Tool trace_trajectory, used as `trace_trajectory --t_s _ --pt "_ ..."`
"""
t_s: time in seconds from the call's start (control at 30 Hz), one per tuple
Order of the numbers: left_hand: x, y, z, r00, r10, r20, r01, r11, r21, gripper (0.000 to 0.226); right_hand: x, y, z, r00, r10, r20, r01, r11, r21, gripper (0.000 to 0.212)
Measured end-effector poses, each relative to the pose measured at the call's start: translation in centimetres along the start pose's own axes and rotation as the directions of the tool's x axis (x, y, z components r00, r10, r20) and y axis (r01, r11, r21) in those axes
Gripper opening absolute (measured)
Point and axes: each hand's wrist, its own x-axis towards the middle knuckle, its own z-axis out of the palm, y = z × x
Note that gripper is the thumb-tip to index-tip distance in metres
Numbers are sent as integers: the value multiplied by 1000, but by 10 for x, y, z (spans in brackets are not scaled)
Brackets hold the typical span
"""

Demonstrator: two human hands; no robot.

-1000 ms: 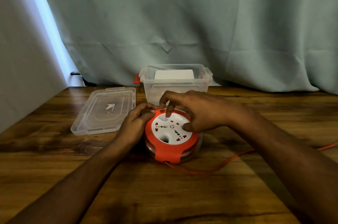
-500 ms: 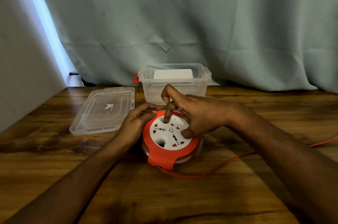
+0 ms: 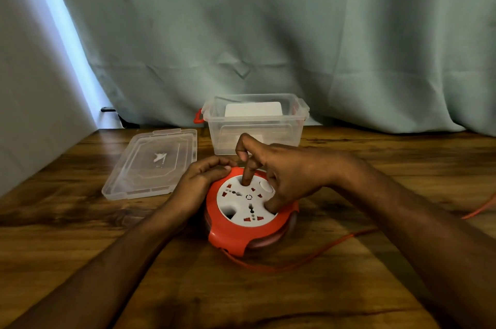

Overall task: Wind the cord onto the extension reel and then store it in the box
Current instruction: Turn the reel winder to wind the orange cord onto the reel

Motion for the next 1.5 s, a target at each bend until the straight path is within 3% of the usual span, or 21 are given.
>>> trace_trajectory --t_s 0.23,0.4,0.53,0.8,1.0,1.1,1.23,1.33,1.5 --pt "-3 3 1 998 6 60 -4 999 -33 26 0 -8 3 1000 -12 -8 12 997 -77 83" --pt "-5 6 2 994 36 105 -31 998 -50 31 -1 -18 5 999 -47 -25 45 996 -82 66" --pt "-4 5 3 996 37 86 -34 998 -44 28 0 -22 7 999 -26 -25 21 987 -159 48" --pt "1 -2 2 1000 22 11 -21 1000 -17 25 3 -20 15 994 13 -107 -48 942 -332 47" --pt "3 -3 3 999 9 -48 -10 1000 -20 24 7 -19 25 976 -22 -215 -58 933 -355 48" --pt "2 -3 3 998 12 -59 -12 1000 -6 24 7 -21 24 979 -24 -203 -52 932 -359 48" --pt "2 -4 1 998 13 -60 -12 1000 1 23 2 -22 9 997 13 -75 -38 937 -349 35" --pt "2 -4 1 999 9 -52 -8 1000 17 23 -5 -17 -7 995 35 -94 -61 957 -284 14" --pt "2 -5 1 999 8 -53 -6 1000 31 22 -9 -11 -14 998 24 -51 -32 987 -156 55"
